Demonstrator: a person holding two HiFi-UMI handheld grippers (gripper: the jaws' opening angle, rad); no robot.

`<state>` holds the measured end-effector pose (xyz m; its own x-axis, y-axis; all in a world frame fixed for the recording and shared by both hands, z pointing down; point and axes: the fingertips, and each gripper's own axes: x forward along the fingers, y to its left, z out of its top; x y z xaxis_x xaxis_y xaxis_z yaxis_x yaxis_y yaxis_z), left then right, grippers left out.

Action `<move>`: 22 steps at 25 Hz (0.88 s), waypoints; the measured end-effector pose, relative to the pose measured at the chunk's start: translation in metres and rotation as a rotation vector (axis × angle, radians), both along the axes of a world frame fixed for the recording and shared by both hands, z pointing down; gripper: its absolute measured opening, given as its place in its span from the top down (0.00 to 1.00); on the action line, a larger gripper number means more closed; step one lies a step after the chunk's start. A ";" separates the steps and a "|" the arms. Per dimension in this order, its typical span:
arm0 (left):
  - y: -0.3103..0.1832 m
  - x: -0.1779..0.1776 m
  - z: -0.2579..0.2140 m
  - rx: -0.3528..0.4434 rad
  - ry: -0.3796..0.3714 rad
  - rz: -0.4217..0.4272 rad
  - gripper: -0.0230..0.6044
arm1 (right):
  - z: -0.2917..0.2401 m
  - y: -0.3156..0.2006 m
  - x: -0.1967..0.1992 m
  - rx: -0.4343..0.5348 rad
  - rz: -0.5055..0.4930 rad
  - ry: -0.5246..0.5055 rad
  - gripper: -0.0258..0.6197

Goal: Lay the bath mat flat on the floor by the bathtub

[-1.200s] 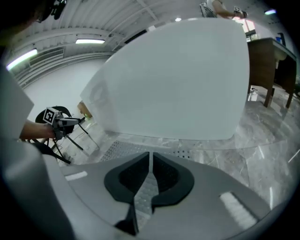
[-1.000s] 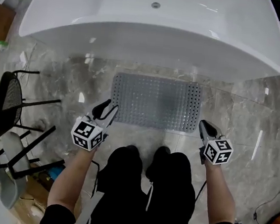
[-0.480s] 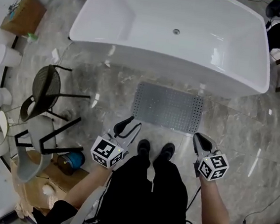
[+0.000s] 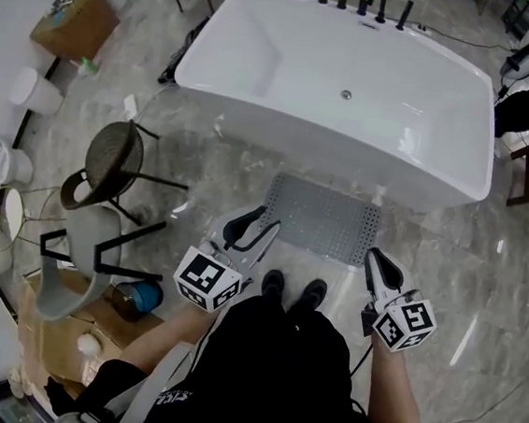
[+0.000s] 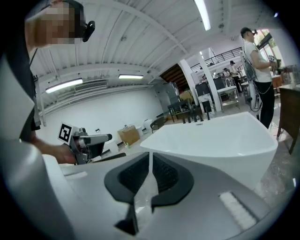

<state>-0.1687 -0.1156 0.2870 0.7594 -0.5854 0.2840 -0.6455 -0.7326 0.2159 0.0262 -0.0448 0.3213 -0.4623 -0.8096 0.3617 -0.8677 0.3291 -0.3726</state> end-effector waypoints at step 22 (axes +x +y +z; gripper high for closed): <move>0.025 0.011 -0.169 0.227 0.009 0.037 0.72 | -0.222 0.003 -0.016 0.344 -0.049 -0.105 0.96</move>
<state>-0.1579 -0.0909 0.1181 0.7836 -0.6048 0.1417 -0.6158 -0.7864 0.0487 0.0105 -0.0420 0.0995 -0.5240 -0.8515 0.0202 -0.8106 0.4913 -0.3187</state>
